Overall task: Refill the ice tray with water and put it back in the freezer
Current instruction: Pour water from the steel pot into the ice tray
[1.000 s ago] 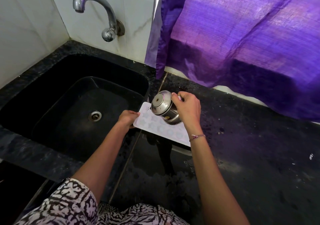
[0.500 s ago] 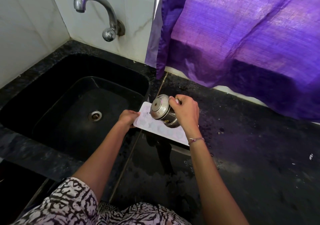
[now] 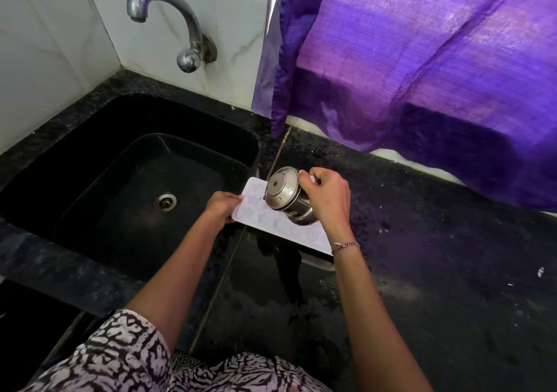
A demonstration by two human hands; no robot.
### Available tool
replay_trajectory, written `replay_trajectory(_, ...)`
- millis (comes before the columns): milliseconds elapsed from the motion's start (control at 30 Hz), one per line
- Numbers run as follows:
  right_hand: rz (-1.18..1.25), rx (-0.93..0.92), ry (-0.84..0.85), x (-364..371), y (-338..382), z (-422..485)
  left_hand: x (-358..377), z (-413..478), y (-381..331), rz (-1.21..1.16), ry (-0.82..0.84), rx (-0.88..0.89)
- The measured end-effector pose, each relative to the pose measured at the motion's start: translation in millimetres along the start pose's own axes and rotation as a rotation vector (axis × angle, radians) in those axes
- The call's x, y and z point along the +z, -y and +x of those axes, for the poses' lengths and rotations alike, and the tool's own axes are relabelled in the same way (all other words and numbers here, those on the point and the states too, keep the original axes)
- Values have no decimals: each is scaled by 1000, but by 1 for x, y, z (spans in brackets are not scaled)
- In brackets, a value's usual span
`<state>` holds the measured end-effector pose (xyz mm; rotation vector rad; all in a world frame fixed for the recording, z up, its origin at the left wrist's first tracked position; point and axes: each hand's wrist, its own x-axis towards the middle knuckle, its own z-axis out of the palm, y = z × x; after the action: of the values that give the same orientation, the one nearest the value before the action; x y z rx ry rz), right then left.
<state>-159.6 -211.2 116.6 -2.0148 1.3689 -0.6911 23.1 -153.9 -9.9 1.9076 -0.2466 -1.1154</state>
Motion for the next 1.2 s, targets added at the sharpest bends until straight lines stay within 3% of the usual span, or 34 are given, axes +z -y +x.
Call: replay_trajectory(1200, -34, 67, 42, -30, -29, 5, -1, 6, 3, -24, 9, -8)
